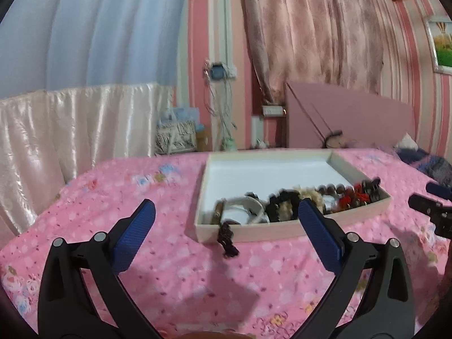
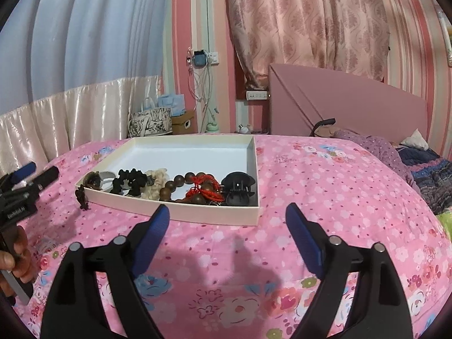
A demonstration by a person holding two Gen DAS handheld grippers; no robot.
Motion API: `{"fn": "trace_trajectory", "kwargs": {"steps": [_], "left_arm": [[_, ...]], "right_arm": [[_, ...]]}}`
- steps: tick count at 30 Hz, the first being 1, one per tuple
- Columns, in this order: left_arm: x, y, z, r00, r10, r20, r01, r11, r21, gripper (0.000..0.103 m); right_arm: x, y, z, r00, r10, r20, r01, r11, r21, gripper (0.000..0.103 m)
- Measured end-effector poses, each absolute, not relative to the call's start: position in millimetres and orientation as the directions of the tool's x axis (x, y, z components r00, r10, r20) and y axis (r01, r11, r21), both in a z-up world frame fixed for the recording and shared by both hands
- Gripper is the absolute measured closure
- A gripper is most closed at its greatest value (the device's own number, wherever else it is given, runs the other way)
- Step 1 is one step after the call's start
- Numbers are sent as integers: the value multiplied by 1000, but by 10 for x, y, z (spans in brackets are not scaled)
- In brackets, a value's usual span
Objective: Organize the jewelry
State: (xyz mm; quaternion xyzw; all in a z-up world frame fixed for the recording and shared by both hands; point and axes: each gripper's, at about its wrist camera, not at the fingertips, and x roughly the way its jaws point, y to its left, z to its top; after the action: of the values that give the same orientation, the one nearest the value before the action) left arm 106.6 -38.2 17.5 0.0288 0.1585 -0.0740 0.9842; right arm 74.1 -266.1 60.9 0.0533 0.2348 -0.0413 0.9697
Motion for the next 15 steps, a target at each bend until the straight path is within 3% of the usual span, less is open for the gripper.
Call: {"fn": "trace_trajectory", "kwargs": {"steps": [15], "left_arm": [[1002,-402,176,952,-108,-288,133,989,68,3]], "right_arm": [[717,-2633,604,889,-69,-453,113,991,70,13]]}}
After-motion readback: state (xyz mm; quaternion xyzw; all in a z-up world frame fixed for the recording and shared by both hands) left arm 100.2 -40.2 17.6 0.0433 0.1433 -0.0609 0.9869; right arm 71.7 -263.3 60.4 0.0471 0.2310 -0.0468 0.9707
